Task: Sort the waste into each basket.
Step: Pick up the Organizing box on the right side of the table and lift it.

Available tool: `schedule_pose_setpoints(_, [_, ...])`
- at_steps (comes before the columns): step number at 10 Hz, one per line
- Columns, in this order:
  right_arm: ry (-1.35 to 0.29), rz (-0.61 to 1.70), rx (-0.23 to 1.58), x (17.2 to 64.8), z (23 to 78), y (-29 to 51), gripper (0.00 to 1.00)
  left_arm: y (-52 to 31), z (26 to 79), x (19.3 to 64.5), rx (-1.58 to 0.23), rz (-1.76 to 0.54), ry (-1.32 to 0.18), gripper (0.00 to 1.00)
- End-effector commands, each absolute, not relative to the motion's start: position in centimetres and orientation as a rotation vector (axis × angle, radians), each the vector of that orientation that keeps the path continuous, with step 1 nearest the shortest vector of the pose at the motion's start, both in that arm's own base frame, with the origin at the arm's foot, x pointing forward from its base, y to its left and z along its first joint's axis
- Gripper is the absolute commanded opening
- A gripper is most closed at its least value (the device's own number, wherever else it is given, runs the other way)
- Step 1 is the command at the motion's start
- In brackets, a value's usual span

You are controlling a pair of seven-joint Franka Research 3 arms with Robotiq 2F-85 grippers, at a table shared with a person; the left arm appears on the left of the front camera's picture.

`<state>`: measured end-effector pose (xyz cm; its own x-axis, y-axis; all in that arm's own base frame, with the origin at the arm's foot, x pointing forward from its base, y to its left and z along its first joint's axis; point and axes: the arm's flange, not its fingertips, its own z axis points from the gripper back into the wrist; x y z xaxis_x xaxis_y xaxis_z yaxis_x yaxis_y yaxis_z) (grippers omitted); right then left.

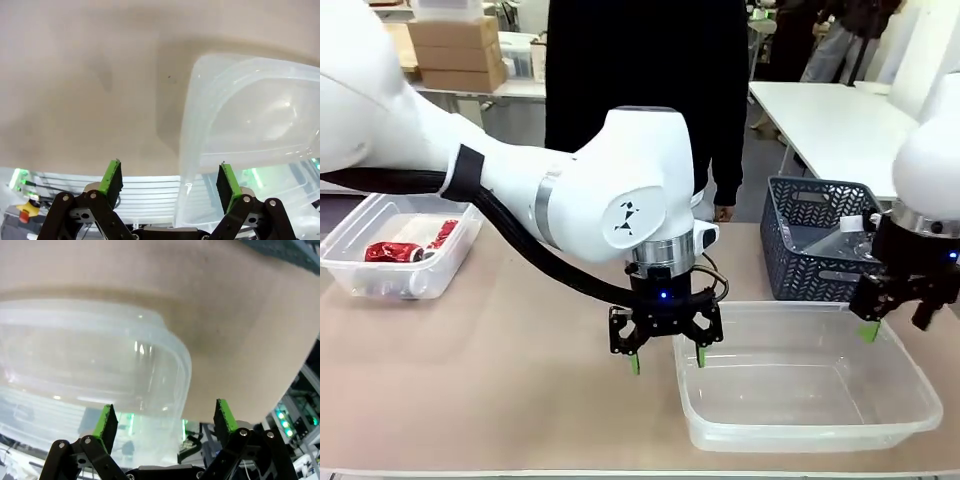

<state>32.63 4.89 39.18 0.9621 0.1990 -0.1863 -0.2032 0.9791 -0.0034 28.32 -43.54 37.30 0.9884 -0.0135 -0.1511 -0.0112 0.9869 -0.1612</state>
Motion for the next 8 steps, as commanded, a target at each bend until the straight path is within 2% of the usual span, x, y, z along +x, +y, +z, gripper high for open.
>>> schedule_pose_setpoints(1, [0.203, 0.249, 0.013, 26.3, 31.0, 3.4, 1.00, -43.7, 37.1, 27.5, -0.187, 0.035, 0.108, 0.98])
schedule_pose_setpoints(4, [0.210, 0.200, 0.008, 25.2, 31.3, 2.3, 1.00, -44.0, 36.9, 27.2, -0.162, 0.023, 0.082, 0.98])
schedule_pose_setpoints(5, [0.213, 0.200, 0.016, 25.1, 31.5, 2.1, 0.45, -44.1, 37.0, 27.1, -0.151, 0.012, 0.086, 0.38])
schedule_pose_setpoints(6, [0.218, 0.202, 0.019, 25.0, 31.5, 2.1, 0.42, -44.2, 37.0, 27.0, -0.145, 0.016, 0.076, 0.38])
schedule_pose_setpoints(7, [0.224, 0.199, 0.012, 25.0, 31.5, 2.1, 0.00, -44.2, 37.0, 27.1, -0.141, 0.021, 0.069, 0.00])
schedule_pose_setpoints(8, [0.237, 0.168, -0.023, 24.9, 31.6, 2.1, 0.00, -44.2, 37.0, 27.1, -0.139, 0.030, 0.066, 0.33])
